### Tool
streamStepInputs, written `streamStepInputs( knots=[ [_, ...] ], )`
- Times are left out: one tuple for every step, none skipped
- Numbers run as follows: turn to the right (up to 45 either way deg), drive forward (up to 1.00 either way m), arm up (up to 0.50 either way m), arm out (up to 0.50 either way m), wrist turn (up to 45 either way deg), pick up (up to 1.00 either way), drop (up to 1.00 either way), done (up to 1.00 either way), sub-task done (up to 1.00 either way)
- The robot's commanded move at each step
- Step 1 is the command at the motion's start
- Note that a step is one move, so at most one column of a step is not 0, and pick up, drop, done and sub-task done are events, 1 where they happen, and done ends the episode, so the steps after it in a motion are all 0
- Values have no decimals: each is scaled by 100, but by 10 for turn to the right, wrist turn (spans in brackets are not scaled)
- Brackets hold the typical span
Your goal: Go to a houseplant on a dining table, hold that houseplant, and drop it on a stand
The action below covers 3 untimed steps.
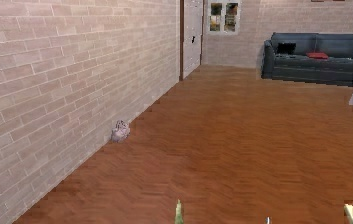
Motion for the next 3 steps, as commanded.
streamStepInputs(
  knots=[
    [210,0,0,0,0,0,0,0,0],
    [150,0,0,0,0,0,0,0,0],
    [-450,0,0,0,0,0,0,0,0]
  ],
)
